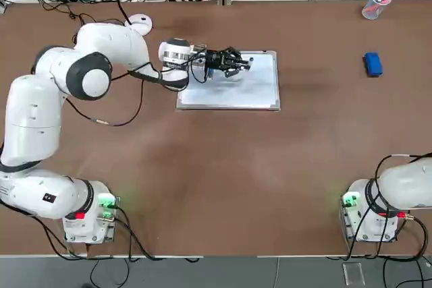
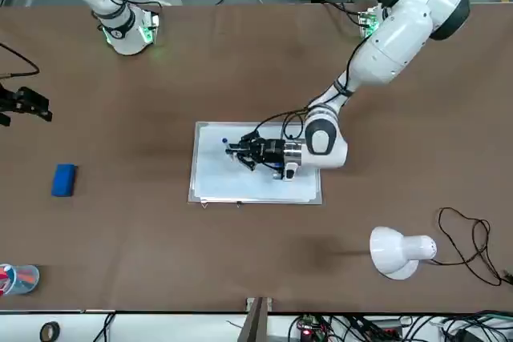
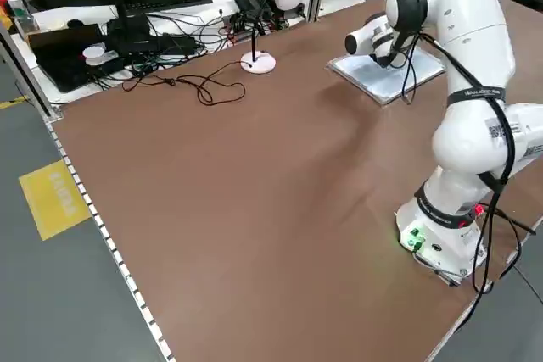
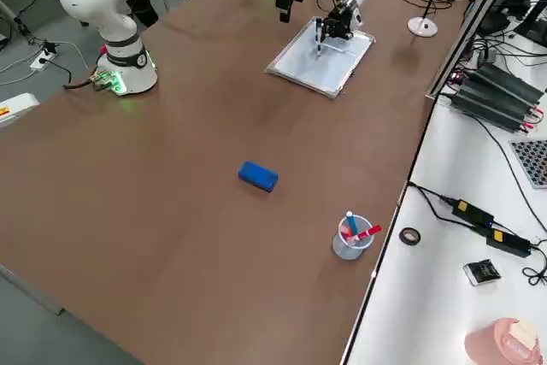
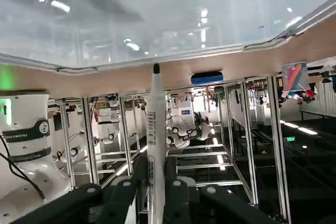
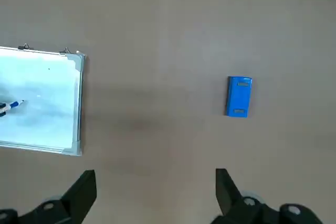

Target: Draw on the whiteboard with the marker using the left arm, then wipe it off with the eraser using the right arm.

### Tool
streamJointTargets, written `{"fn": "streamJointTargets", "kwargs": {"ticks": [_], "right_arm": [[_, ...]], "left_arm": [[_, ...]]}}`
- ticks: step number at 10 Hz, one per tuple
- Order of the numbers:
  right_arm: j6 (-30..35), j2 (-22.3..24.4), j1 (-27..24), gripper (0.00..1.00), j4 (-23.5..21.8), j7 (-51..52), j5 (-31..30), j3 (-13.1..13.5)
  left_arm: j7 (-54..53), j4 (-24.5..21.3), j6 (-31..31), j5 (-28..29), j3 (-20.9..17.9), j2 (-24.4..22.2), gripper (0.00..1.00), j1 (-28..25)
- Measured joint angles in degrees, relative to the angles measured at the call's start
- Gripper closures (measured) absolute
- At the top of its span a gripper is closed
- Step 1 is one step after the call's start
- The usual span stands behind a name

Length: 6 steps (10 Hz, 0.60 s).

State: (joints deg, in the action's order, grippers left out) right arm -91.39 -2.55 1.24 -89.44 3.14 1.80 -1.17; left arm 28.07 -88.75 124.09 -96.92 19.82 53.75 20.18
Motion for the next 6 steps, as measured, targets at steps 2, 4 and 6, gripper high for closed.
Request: {"fn": "streamJointTargets", "kwargs": {"ticks": [2,4,6], "right_arm": [[0.0,0.0,0.0,0.00,0.0,0.0,0.0,0.0],[0.0,0.0,0.0,0.00,0.0,0.0,0.0,0.0],[0.0,0.0,0.0,0.00,0.0,0.0,0.0,0.0]], "left_arm": [[-0.4,0.0,0.0,0.0,0.0,0.7,0.83,0.0],[-0.7,0.0,0.0,0.0,0.0,1.1,0.83,0.0],[-1.4,0.1,0.0,0.0,0.0,1.3,0.83,0.0]]}}
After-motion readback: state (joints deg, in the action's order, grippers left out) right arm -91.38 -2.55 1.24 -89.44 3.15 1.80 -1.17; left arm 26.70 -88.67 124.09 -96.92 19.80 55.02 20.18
